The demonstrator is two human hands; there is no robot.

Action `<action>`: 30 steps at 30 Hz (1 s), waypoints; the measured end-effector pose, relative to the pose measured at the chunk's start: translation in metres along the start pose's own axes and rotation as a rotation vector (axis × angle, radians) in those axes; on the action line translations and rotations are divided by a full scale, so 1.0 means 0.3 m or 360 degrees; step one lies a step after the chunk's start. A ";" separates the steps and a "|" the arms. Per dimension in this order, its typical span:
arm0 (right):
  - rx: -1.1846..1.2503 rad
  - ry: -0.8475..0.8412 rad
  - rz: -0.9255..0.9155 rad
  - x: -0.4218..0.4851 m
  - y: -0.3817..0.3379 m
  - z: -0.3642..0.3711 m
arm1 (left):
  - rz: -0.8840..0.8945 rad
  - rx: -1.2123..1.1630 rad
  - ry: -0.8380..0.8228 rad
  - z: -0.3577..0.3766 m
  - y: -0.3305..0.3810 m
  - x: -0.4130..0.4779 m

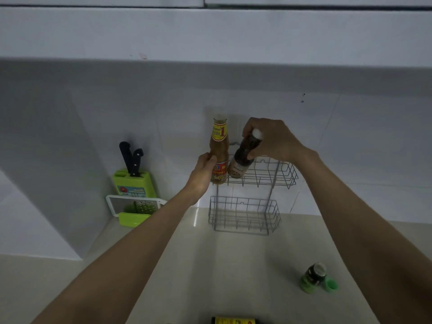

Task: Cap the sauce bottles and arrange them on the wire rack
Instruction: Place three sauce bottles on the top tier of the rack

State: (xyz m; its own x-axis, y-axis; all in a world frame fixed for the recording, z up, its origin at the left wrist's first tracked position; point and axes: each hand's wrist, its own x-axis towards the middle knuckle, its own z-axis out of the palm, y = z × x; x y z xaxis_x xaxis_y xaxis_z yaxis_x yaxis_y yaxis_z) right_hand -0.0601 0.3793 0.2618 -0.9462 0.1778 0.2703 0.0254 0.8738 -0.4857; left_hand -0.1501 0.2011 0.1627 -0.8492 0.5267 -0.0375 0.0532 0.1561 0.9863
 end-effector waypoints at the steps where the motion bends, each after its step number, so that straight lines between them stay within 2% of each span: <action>1: 0.0023 -0.0026 -0.0015 0.018 -0.003 0.003 | 0.0000 -0.0010 0.0006 0.002 0.000 0.001; 5: 0.0090 -0.0112 -0.0061 0.083 0.006 0.028 | 0.0004 -0.0006 0.0030 0.004 -0.009 0.006; 11: 0.0253 -0.0146 0.0048 0.131 0.059 0.076 | 0.0020 0.0058 0.0020 0.000 -0.032 0.007; 20: 0.0670 -0.0240 0.0420 0.049 0.088 0.216 | 0.0024 0.0131 -0.0085 -0.002 -0.050 -0.006; 22: 0.0794 -0.0018 0.0454 -0.005 0.069 0.259 | -0.0003 0.0177 -0.0087 -0.003 -0.049 -0.030; 25: 0.0892 0.0526 0.0421 -0.145 0.044 0.367 | -0.0009 0.0296 0.0039 -0.010 -0.078 -0.090; 26: 0.0849 0.0567 0.0428 -0.209 0.047 0.419 | -0.0018 0.0324 0.0077 -0.015 -0.104 -0.112; 27: 0.0774 0.0463 0.0444 -0.279 0.053 0.469 | -0.0042 0.0344 0.0091 -0.021 -0.136 -0.134; 28: 0.0699 0.0223 0.0464 -0.355 0.067 0.520 | -0.0085 0.0347 0.0074 -0.027 -0.174 -0.158; 30: 0.0466 -0.0557 0.0467 -0.502 0.120 0.621 | -0.0186 0.0330 -0.0036 -0.040 -0.255 -0.206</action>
State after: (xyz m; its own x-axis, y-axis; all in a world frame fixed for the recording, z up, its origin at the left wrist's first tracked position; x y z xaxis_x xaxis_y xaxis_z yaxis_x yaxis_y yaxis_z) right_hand 0.0231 0.2997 0.0487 -0.9650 0.1903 -0.1806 0.2613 0.6383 -0.7241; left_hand -0.1080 0.1467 0.0915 -0.8440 0.5133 -0.1552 0.0642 0.3840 0.9211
